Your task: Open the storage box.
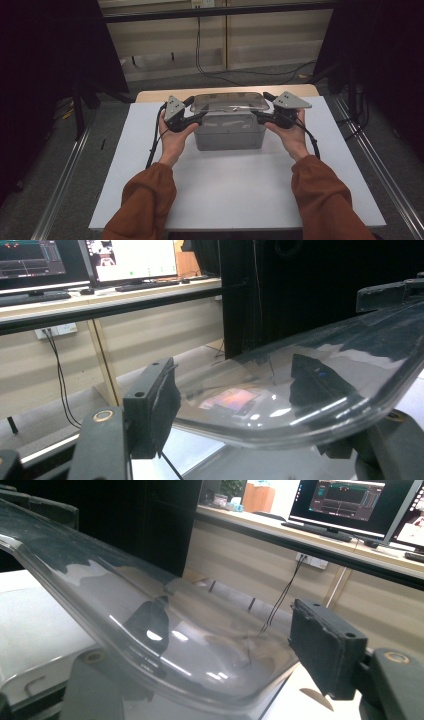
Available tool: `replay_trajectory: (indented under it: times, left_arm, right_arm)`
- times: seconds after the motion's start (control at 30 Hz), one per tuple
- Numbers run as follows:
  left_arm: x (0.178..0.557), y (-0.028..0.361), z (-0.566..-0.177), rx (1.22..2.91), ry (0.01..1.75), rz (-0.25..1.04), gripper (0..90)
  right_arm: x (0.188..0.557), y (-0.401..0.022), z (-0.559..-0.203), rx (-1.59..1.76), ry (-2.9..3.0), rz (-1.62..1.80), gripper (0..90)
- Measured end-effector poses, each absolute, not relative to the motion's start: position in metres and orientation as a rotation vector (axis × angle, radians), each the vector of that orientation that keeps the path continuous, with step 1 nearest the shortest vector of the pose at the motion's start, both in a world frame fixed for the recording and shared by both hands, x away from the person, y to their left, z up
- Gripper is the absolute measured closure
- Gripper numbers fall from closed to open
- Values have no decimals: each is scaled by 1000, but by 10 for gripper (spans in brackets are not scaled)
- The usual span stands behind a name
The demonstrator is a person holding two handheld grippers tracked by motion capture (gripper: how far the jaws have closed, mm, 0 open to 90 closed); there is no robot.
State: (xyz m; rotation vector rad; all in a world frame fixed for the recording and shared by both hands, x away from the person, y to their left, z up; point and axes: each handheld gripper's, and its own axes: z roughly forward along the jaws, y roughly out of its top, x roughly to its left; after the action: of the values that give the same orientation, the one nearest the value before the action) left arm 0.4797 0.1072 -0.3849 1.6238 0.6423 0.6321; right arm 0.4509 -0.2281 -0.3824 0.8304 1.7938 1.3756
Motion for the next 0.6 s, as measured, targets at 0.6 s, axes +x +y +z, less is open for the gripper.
replay_trajectory:
  times: [0.6]
  left_arm:
    - [499,110,-378,1622,670,623,420]
  right_arm:
    - [470,-227,-375,828,1787,1429,444]
